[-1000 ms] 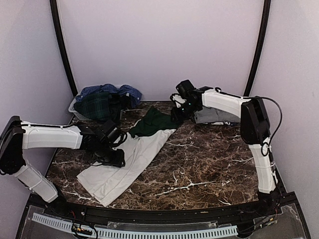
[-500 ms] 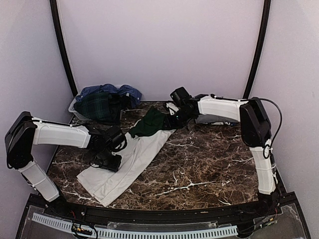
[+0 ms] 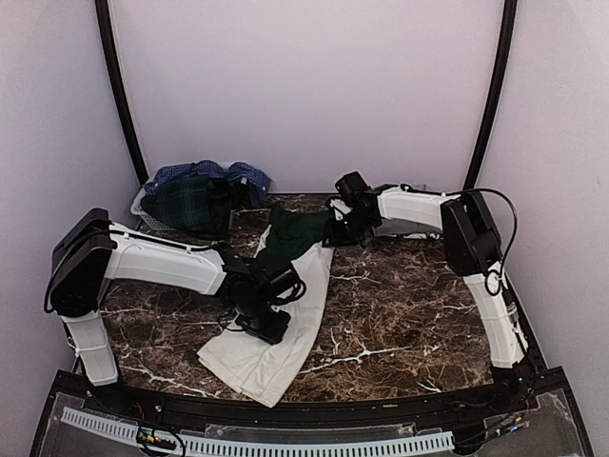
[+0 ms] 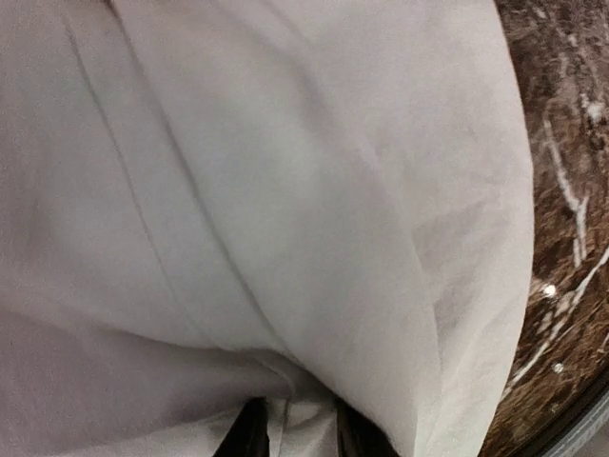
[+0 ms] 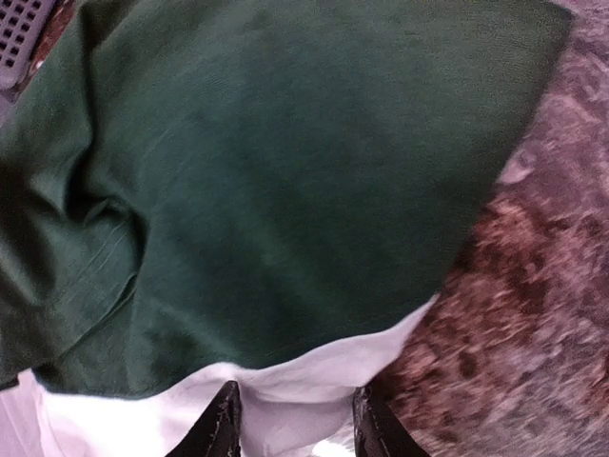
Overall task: Fold and stack the mixed laundry pile
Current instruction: Rotate the rectangle-folded T-shirt at the center of the board.
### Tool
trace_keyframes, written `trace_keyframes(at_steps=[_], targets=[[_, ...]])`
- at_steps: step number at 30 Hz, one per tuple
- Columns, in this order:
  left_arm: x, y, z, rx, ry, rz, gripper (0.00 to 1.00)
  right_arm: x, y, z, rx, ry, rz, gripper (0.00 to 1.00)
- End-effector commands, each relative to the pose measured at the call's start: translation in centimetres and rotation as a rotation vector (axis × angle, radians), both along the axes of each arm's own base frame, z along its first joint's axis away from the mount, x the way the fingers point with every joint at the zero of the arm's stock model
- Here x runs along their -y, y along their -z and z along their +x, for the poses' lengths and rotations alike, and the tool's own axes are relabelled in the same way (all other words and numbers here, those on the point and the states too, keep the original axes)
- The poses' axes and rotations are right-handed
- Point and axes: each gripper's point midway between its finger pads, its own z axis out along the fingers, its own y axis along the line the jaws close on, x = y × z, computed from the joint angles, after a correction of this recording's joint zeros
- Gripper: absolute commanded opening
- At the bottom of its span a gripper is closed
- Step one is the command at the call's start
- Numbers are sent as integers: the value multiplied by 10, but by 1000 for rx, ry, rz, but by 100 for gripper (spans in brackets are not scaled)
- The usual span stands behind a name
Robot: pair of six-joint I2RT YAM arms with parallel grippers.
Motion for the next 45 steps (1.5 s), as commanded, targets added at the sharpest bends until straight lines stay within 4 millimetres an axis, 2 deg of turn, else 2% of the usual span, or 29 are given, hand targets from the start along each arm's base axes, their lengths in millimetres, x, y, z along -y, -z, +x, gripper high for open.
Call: trace_keyframes(at_steps=[1,4,7,10,14,16,17,18,19,21,23,26,27,28,29,30,31,32,33,34,35,38,41,45], targets=[[63,14,-21,-126,48,-109,25,25,-2,40,58,43,-10,37],[90,1,-14,-138,4,-183,32,26,-13,57,93,40,11,38],[108,-26,-10,-113,-1,-253,36,19,-24,64,103,20,29,38],[109,-54,-13,-85,19,-308,41,15,-43,62,124,0,56,39],[94,-111,-16,21,76,-424,49,12,-84,53,171,-17,122,43],[74,-119,0,76,32,-426,51,11,-104,46,192,-23,156,43],[63,-124,21,93,-22,-451,51,12,-111,42,198,-21,165,43],[58,-128,31,107,-48,-476,52,13,-111,35,189,-21,169,43],[44,-130,54,127,-108,-483,51,13,-115,29,185,-23,181,43],[30,-136,88,199,-152,-489,51,11,-118,16,176,-29,200,43],[25,-138,116,253,-160,-454,50,4,-118,0,169,-48,208,43],[24,-125,154,303,-154,-331,47,-5,-107,-21,133,-71,207,42],[23,-110,162,294,-156,-298,46,-9,-102,-27,124,-77,208,42],[26,-115,173,318,-154,-296,45,-12,-98,-31,116,-79,207,41],[25,-101,180,304,-162,-274,43,-15,-93,-35,108,-85,204,41],[27,-102,187,312,-160,-280,43,-17,-87,-38,100,-88,198,40],[25,-87,193,292,-169,-258,41,-19,-82,-40,93,-88,191,40],[24,-86,200,292,-178,-255,39,-21,-76,-42,84,-91,185,39],[24,-71,202,271,-182,-236,38,-24,-70,-44,73,-94,182,39],[24,-69,207,268,-184,-236,36,-25,-64,-45,64,-95,176,38],[24,-56,210,249,-187,-219,35,-26,-58,-46,55,-94,172,38],[18,-32,220,216,-202,-186,30,-27,-40,-43,32,-83,153,36],[16,-8,233,178,-207,-161,27,-23,-17,-33,15,-56,112,35],[14,5,255,173,-212,-145,26,-12,3,-9,8,-2,76,32]])
